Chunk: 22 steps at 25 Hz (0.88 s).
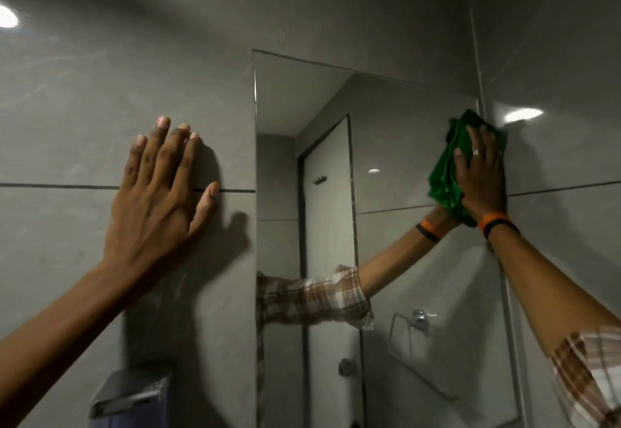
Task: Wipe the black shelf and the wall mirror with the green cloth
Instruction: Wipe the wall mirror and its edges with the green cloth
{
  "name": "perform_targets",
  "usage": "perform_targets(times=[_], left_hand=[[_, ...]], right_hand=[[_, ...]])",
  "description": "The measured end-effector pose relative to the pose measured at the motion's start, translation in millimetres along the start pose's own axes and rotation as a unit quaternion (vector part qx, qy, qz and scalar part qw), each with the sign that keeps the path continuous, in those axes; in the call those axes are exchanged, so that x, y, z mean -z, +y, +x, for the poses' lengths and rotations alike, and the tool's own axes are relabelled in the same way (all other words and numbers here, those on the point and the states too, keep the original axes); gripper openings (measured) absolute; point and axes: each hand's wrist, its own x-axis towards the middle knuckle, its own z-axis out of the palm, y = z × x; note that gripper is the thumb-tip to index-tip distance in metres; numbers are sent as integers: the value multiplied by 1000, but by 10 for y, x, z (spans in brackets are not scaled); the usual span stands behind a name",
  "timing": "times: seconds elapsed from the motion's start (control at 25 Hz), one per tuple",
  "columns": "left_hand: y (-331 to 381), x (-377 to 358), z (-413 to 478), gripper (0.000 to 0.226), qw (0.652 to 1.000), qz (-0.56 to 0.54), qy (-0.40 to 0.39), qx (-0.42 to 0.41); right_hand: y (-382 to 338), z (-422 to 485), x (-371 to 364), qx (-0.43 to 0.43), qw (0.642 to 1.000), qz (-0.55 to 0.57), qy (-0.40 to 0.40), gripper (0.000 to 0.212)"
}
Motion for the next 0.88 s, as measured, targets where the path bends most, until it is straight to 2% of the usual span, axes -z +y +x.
perform_targets(times=[0.12,0.28,0.44,0.52,0.64,0.76,0.88], left_hand=[[-11,-6,6,75,1000,-3,-4,-2],[-12,-4,2,76,1000,-12,-6,-1],[-17,-27,-1,76,1000,-8,-11,0],[-37,-33,5,77,1000,-5,-14,-5],[-33,-10,3,76,1000,-12,-11,-4],[-11,36,19,76,1000,-15,-11,-1],[12,45,18,78,1000,-12,-14,-3]], right_hand=[[220,-876,2,4,1000,14,18,60],[543,-2354,18,-1,999,-44,11,61],[763,-3717,-25,-150,984,-93,-36,57],[698,-4135,-90,-138,977,-151,-55,45],[465,-4113,-155,-65,985,-162,-1,29],[349,-3807,-146,-33,981,-189,38,25],[359,-3259,-21,-40,978,-204,27,43]])
